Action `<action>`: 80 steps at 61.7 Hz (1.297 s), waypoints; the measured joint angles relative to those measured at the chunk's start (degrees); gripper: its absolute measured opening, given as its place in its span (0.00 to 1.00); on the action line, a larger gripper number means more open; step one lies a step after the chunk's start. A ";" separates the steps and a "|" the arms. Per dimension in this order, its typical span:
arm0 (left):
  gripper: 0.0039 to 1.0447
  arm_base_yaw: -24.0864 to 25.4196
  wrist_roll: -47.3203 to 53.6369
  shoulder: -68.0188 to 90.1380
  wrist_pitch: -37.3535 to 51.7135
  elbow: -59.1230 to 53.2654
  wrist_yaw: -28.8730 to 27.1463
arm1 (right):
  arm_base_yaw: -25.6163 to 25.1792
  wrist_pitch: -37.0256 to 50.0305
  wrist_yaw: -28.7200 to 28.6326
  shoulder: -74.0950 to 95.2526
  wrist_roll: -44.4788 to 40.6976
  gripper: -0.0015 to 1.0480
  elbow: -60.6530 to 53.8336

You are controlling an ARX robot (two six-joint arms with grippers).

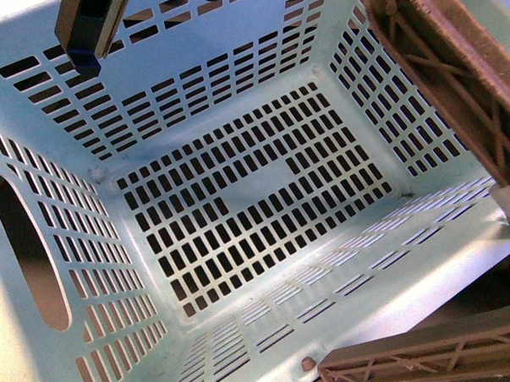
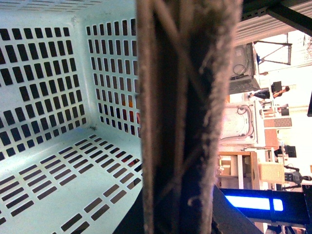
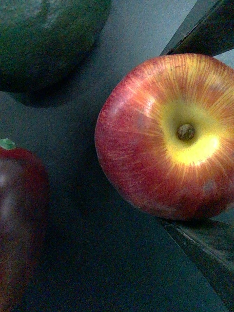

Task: Pick apple with right arm and hold basket with left

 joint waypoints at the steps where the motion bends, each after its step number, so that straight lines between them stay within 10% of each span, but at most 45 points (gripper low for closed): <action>1: 0.06 0.00 0.00 0.00 0.00 0.00 0.00 | -0.04 0.11 -0.15 -0.42 -0.07 0.75 -0.37; 32: 0.06 0.00 0.00 0.00 0.00 0.00 -0.02 | 3.80 -4.33 -15.78 -38.99 -3.08 0.75 -17.00; 52: 0.06 0.00 0.00 0.02 0.00 0.00 -0.04 | 12.90 -18.10 -12.46 -67.98 -0.66 0.75 -15.06; 80: 0.06 0.00 0.00 0.00 0.00 0.00 -0.04 | 37.88 -21.24 -0.31 -71.89 4.52 0.75 -13.20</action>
